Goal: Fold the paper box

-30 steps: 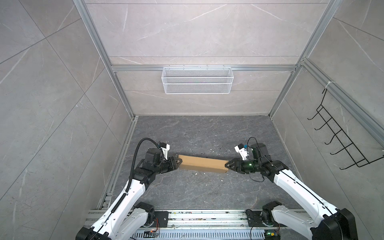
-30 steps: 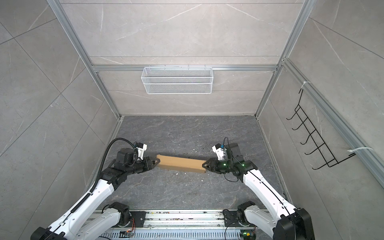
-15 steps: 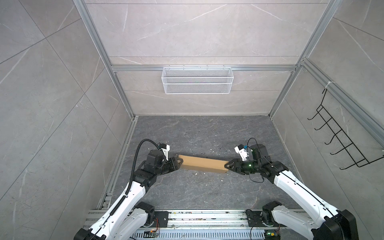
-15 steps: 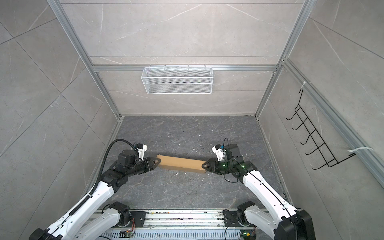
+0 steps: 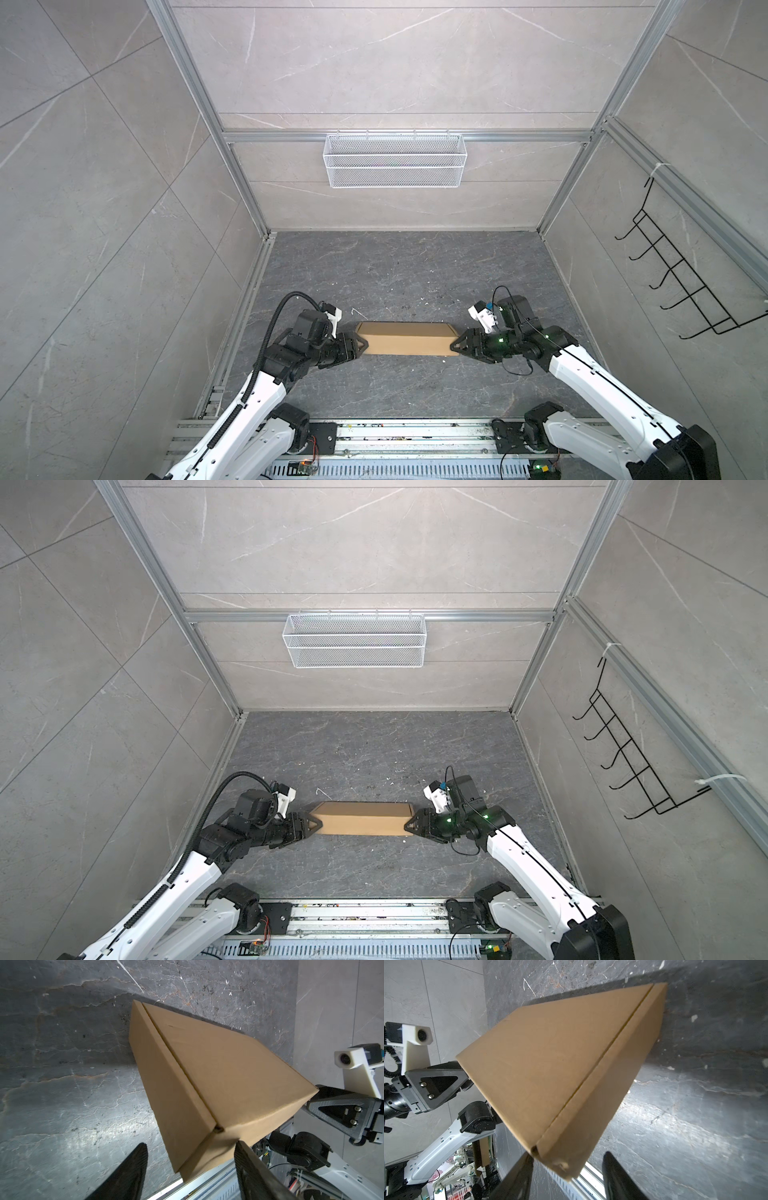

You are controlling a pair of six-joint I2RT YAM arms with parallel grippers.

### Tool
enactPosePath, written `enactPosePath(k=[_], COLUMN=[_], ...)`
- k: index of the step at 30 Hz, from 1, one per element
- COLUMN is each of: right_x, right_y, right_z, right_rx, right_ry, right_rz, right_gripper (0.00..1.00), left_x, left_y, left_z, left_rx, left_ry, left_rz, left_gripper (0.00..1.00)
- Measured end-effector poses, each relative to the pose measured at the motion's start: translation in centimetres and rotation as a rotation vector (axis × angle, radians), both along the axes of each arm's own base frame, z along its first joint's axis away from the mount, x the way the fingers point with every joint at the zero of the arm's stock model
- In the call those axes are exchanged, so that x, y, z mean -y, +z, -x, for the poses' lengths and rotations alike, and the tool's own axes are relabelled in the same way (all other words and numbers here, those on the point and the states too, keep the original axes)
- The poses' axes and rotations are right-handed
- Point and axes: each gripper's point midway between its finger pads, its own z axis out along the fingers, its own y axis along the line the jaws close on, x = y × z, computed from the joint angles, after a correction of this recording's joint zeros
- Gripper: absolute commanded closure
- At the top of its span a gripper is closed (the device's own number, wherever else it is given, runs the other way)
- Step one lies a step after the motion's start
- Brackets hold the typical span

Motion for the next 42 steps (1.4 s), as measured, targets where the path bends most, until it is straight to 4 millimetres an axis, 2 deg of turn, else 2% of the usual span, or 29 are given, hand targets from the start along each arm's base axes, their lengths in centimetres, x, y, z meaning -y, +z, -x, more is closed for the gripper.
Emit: enactPosePath(k=[7, 11, 15, 20, 25, 28, 32, 35, 42], right_x=[0.1, 0.8, 1.5, 0.9, -0.2, -0.9, -1.7, -2.1, -2.7], right_y=[0.3, -1.2, -4.0, -6.8, -8.7, -8.7, -8.0, -7.8, -8.1], right_z=[0.3, 0.2, -0.2, -0.6, -0.9, -1.6, -3.5, -5.4, -11.0], right_rx=[-0.015, -0.056, -0.120, -0.161, -0.185, -0.184, -0.164, -0.158, -0.161], right_ry=[-0.017, -0.046, -0.066, -0.035, -0.004, 0.005, -0.003, -0.018, -0.065], right_rz=[-0.011, 0.056, 0.155, 0.227, 0.245, 0.239, 0.237, 0.257, 0.268], right_gripper=[0.36, 0.35, 0.34, 0.35, 0.35, 0.35, 0.35, 0.35, 0.36], left_x=[0.0, 0.2, 0.6, 0.5, 1.2, 1.8, 2.4, 2.6, 2.5], left_y=[1.0, 0.6, -1.6, -6.3, -8.2, -8.6, -8.4, -8.1, -7.1], left_z=[0.1, -0.3, -1.2, -1.7, -2.3, -3.1, -5.1, -7.4, -14.5], left_rx=[0.004, -0.002, -0.035, -0.129, -0.159, -0.168, -0.165, -0.147, -0.095], left_ry=[-0.003, -0.004, -0.002, 0.008, -0.002, -0.007, 0.002, 0.018, 0.058], left_rz=[0.000, -0.002, -0.019, -0.086, -0.097, -0.094, -0.106, -0.133, -0.160], left_gripper=[0.25, 0.24, 0.24, 0.24, 0.26, 0.27, 0.27, 0.27, 0.27])
